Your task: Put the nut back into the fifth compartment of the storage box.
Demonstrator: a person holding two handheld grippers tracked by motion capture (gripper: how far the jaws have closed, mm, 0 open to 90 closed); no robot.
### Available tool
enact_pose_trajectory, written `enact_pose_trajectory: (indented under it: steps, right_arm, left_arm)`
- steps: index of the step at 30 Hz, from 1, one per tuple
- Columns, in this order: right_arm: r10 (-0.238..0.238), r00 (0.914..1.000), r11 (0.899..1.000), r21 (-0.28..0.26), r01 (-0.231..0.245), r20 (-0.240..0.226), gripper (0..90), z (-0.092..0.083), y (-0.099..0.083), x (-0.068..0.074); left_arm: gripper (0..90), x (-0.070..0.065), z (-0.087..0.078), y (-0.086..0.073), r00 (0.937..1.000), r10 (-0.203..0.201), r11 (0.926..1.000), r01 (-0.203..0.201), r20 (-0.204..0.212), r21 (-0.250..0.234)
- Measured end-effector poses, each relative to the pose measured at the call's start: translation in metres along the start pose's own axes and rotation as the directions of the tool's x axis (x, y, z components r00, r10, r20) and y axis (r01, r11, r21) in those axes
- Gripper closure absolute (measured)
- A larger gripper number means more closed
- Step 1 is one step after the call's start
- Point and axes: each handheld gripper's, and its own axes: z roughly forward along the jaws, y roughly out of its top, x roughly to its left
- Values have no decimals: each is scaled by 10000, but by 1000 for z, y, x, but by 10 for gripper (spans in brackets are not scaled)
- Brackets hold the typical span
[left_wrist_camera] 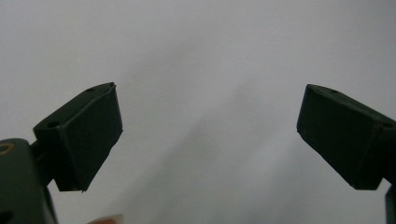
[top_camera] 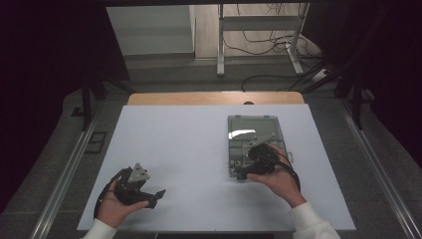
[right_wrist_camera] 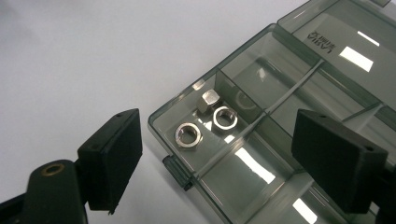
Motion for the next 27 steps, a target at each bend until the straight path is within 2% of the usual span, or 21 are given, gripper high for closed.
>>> enact_pose_trajectory:
  steps: [9,14,20,22,27]
  right_arm:
    - [251,9997,9983,-530,-248,40,169,-15,-9,-1]
    - [822,9963,9930,-873,-797,263,167,-28,-20,-4]
    - [1194,9916,9875,-1094,-1133,506,164,-46,-42,-11]
    - [1259,9912,9843,-1293,-1198,404,161,-51,-51,-14]
    - [1719,9844,9700,-1807,-1623,384,158,-65,-77,-27]
  left_arm:
    - [71,1,-4,-1,9997,-188,9997,185,-179,-157]
    - [72,2,-5,1,9996,-215,9993,210,-172,-314]
    - [70,4,-4,3,9998,-172,9993,167,-137,-335]
    - [70,4,-3,3,9997,-197,9992,192,-137,-347]
    - [69,4,-1,3,9998,-157,9995,153,-139,-291]
